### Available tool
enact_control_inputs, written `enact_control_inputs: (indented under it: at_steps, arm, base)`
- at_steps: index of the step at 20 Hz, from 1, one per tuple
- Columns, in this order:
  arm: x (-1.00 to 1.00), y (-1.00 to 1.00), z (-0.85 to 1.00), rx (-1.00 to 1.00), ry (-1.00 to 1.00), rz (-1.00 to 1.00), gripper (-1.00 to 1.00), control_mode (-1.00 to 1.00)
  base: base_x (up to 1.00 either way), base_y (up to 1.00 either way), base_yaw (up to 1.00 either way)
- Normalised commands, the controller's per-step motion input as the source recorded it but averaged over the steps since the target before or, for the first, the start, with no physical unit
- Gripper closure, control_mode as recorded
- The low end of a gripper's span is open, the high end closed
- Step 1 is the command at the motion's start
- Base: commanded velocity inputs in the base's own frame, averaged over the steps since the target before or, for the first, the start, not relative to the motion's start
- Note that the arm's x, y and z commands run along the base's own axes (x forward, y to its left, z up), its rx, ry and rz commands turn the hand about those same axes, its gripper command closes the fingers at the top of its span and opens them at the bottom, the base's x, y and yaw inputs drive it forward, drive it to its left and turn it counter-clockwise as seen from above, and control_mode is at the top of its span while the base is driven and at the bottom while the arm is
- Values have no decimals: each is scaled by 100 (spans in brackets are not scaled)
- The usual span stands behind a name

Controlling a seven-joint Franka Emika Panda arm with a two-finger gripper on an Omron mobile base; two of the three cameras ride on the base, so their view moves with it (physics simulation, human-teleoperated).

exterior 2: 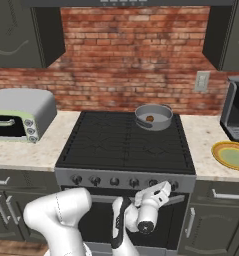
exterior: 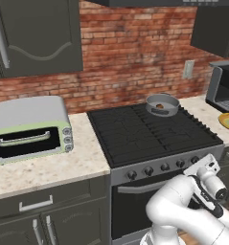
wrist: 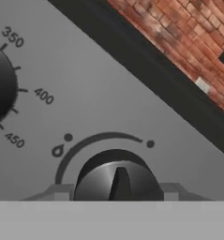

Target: Retrieve the frozen meat and place it in the pot on a burner. Then turn the burner on.

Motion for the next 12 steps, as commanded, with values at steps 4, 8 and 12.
enact_control_inputs:
  at_steps: [4, 8, 12]
  arm:
    - [0, 4, -8, -69, 0, 5, 100, -100]
    - [0, 12, -1, -60, 0, 0, 100, -100]
    - [0, 1, -15, -32, 0, 0, 100, -100]
  base:
    - [0, 0, 0]
    - [0, 0, 0]
    - [0, 0, 0]
